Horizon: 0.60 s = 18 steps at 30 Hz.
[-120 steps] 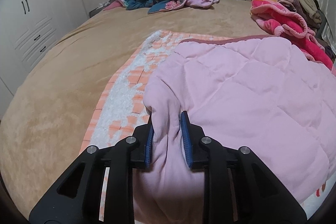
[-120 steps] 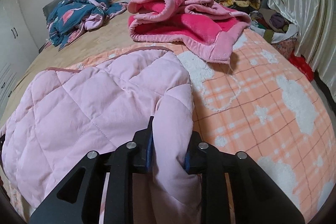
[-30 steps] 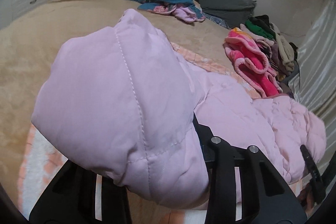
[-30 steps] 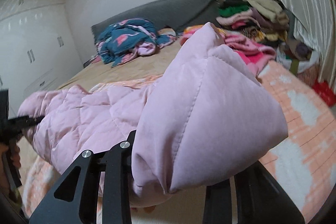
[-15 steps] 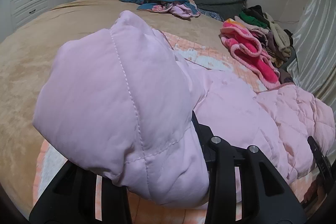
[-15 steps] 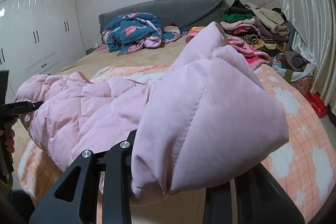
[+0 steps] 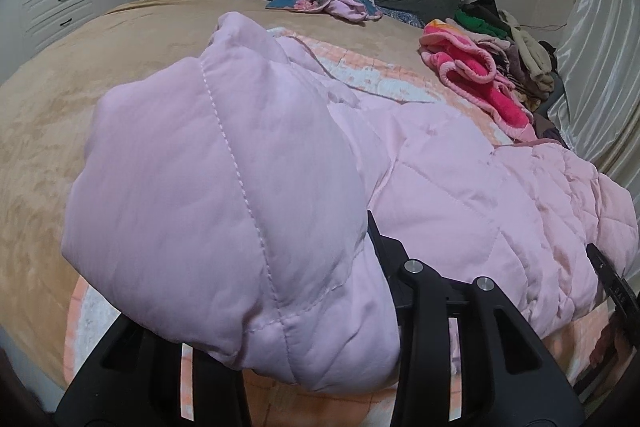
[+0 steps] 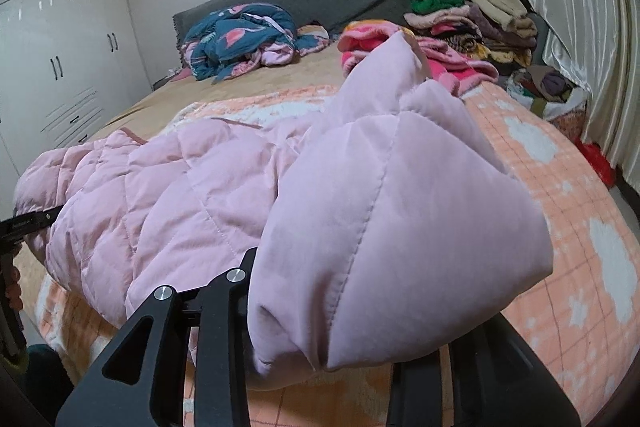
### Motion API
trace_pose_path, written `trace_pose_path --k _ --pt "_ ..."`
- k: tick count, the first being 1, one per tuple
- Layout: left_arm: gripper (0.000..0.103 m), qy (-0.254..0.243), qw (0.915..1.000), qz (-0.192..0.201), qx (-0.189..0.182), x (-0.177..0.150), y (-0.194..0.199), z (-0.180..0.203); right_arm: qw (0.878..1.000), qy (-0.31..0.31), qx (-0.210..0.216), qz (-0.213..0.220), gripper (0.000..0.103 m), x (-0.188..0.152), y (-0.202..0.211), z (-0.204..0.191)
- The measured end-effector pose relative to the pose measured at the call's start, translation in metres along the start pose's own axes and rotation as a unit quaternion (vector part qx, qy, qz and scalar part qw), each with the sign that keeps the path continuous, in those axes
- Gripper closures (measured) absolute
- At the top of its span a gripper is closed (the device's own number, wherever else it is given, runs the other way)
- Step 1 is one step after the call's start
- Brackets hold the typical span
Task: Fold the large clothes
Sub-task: 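Lift and roll the jacket bundle over onto itself with both tools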
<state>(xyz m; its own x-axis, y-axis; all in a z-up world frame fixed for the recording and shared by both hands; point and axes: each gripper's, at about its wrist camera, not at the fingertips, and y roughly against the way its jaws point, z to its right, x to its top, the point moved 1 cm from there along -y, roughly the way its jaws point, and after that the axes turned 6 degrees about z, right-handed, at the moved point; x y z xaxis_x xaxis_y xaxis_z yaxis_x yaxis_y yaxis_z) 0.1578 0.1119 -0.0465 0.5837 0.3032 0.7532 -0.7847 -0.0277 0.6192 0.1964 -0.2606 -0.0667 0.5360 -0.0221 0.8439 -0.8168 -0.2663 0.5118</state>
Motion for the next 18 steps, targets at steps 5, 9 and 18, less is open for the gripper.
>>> trace_pose_path --k 5,9,18 --pt "0.07 0.002 1.0 -0.007 0.005 -0.008 -0.002 -0.003 0.999 -0.026 -0.01 -0.028 0.065 -0.007 -0.009 0.008" --pt "0.068 0.009 0.9998 -0.013 0.007 -0.01 -0.006 -0.005 0.996 -0.064 -0.022 -0.058 0.055 -0.011 -0.018 0.016" --pt "0.062 0.02 0.9996 -0.022 0.005 -0.017 -0.008 -0.011 0.988 -0.117 -0.032 -0.096 0.028 -0.022 -0.018 0.029"
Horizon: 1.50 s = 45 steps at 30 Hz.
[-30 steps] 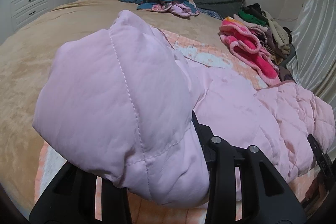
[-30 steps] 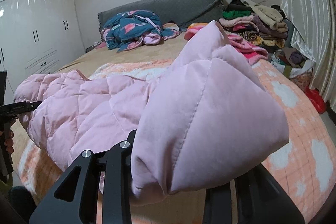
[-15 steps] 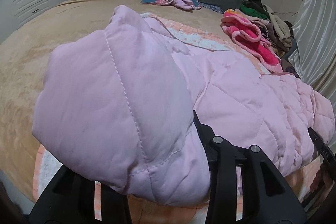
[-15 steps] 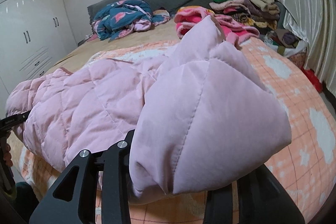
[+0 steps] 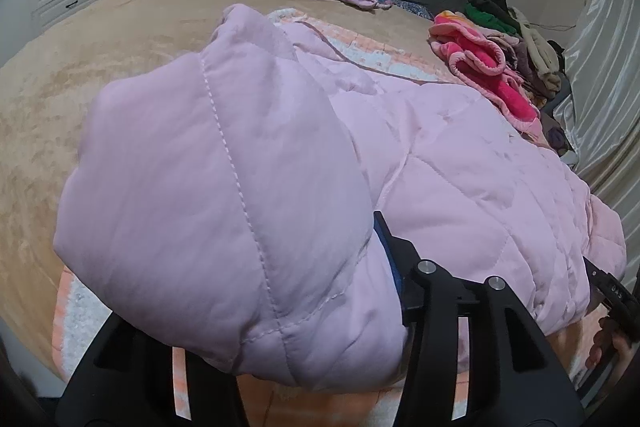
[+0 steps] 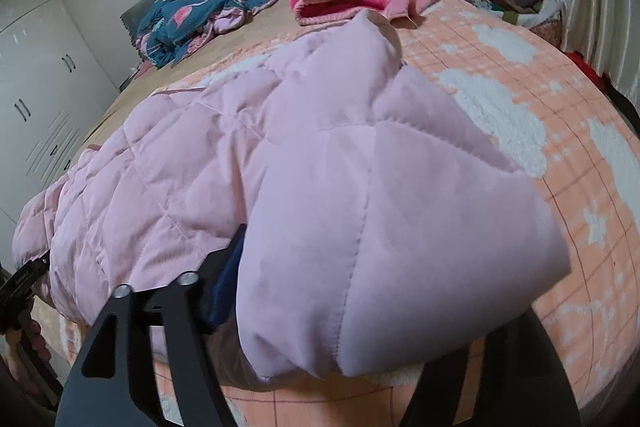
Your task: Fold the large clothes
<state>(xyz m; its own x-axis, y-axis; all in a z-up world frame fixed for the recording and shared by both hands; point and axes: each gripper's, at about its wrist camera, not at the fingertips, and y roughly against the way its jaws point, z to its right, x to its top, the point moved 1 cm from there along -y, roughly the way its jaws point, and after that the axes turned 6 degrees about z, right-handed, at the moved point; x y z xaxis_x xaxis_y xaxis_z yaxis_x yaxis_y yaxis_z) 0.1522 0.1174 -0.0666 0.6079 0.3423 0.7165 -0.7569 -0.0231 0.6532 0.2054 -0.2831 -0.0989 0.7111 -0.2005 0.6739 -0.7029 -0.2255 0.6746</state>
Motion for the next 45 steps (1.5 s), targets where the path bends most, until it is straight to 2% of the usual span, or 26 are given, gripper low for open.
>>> trace_pose_path --k 1,5,9,15,17,21,23,29,35,45 --pt "0.06 0.003 1.0 -0.002 0.0 -0.001 0.0 -0.001 1.0 -0.004 -0.003 -0.002 0.021 -0.002 0.001 0.001" --pt "0.056 0.01 0.9999 -0.006 -0.001 -0.004 0.001 -0.004 1.0 -0.013 -0.009 -0.006 0.008 -0.008 0.008 0.011" --pt "0.048 0.02 0.9997 -0.014 -0.001 -0.008 0.004 -0.009 1.0 -0.014 -0.006 -0.01 0.006 -0.016 0.019 0.019" --pt "0.029 0.019 0.9995 -0.024 0.01 -0.013 0.018 -0.011 1.0 0.004 -0.019 -0.002 0.004 -0.021 0.044 0.025" --pt "0.023 0.014 0.9994 -0.025 0.018 -0.015 0.025 -0.013 1.0 0.015 -0.023 0.003 0.004 -0.024 0.056 0.025" --pt "0.018 0.012 0.9994 -0.025 0.02 -0.02 0.043 -0.014 0.999 0.033 -0.033 0.021 0.004 -0.021 0.08 0.027" --pt "0.01 0.004 0.9994 -0.018 0.027 -0.021 0.056 -0.013 0.998 0.04 -0.036 0.03 0.004 -0.02 0.093 0.027" --pt "0.009 -0.01 0.9994 0.021 0.026 -0.017 0.099 -0.007 0.995 0.066 -0.028 0.071 0.004 -0.01 0.133 0.014" --pt "0.009 -0.022 0.9978 0.062 0.013 -0.012 0.138 0.006 0.987 0.104 0.001 0.119 0.004 -0.004 0.175 -0.022" --pt "0.009 -0.06 0.992 0.111 0.011 -0.021 0.18 0.039 0.972 0.165 0.044 0.164 0.004 -0.018 0.22 -0.076"
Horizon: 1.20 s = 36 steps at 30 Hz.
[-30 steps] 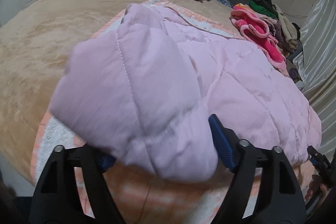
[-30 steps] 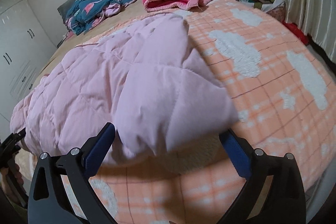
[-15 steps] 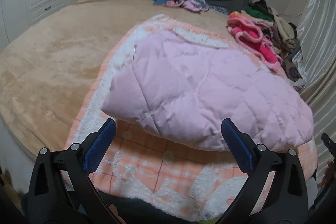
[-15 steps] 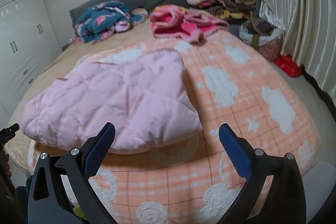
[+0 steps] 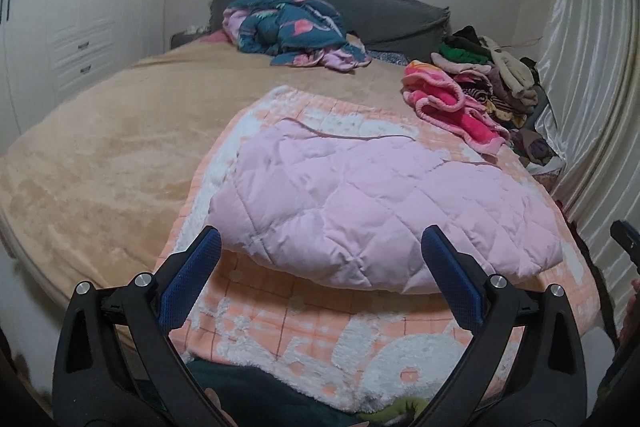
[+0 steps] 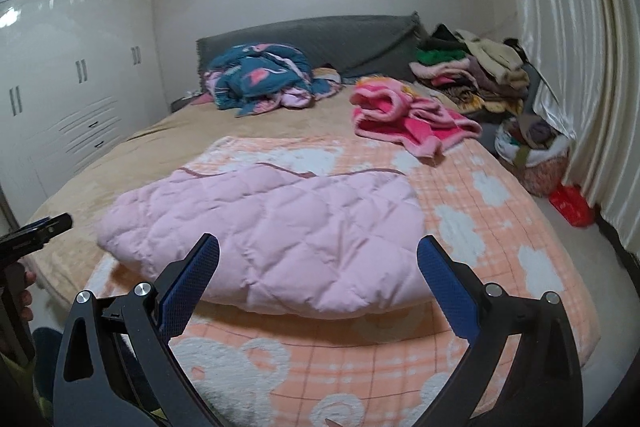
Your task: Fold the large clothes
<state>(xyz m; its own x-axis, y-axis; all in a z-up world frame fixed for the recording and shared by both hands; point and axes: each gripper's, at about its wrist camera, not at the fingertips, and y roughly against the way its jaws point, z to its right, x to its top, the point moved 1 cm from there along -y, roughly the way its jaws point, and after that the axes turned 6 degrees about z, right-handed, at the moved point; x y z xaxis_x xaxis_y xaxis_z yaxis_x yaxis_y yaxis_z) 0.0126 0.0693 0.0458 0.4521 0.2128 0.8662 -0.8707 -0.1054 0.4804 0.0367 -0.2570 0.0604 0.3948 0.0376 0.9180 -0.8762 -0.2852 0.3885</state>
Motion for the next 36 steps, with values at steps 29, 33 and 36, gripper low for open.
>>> trace_pose_path --k 29,33,36 --pt "0.009 -0.031 0.9978 -0.048 -0.034 -0.056 -0.003 0.043 0.997 -0.005 0.056 -0.058 0.004 -0.06 -0.006 -0.058" --pt "0.009 -0.035 0.9978 -0.049 -0.03 -0.056 -0.003 0.042 0.997 -0.003 0.057 -0.059 0.004 -0.059 -0.006 -0.06" --pt "0.009 -0.035 0.9978 -0.049 -0.029 -0.055 -0.003 0.041 0.997 -0.003 0.058 -0.059 0.004 -0.059 -0.006 -0.06"
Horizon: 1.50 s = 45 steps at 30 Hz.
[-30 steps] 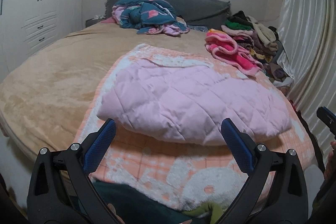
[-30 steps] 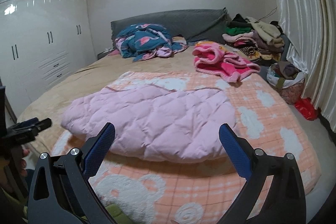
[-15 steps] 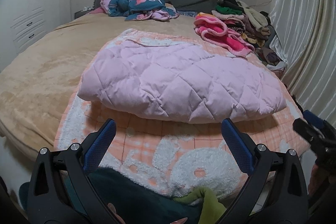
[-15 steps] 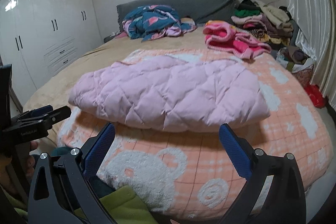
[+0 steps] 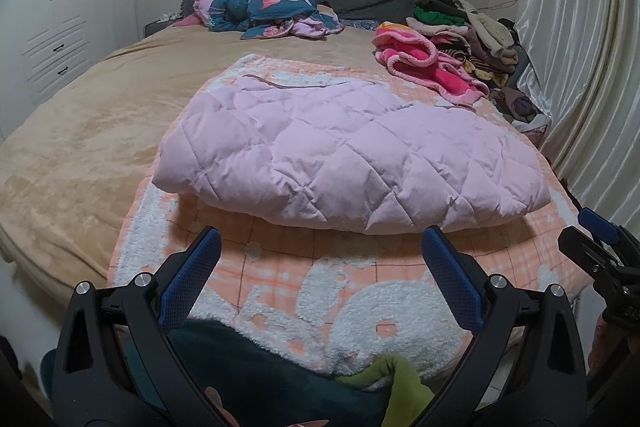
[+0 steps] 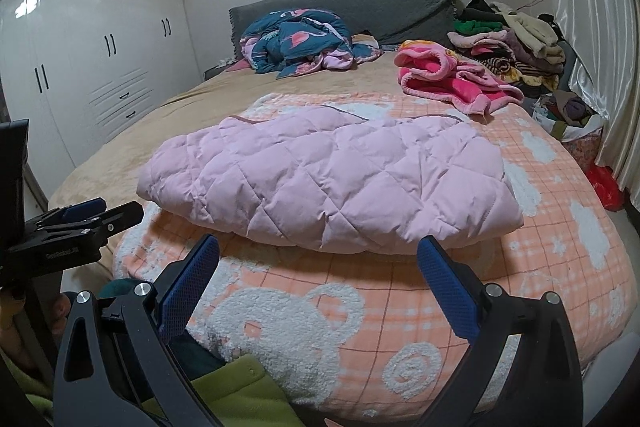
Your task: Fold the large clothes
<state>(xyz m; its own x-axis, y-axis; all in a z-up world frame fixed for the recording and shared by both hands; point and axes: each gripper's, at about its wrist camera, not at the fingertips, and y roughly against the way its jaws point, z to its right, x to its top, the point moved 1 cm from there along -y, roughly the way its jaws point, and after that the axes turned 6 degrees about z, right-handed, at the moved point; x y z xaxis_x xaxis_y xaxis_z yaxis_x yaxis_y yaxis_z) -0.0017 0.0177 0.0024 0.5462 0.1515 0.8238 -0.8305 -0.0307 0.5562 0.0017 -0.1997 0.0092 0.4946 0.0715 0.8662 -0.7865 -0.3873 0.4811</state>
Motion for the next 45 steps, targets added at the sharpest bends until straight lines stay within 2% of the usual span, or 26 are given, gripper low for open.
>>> trace_pose_path --k 16,45 --pt "0.009 -0.004 0.9999 0.0 0.014 0.0029 0.0004 -0.0016 1.0 0.004 0.001 0.001 0.004 0.0015 0.0 -0.0011" --pt "0.009 -0.001 0.9999 0.003 0.016 0.0011 0.0017 -0.001 1.0 0.004 0.003 0.001 0.004 0.0008 -0.0004 -0.0029"
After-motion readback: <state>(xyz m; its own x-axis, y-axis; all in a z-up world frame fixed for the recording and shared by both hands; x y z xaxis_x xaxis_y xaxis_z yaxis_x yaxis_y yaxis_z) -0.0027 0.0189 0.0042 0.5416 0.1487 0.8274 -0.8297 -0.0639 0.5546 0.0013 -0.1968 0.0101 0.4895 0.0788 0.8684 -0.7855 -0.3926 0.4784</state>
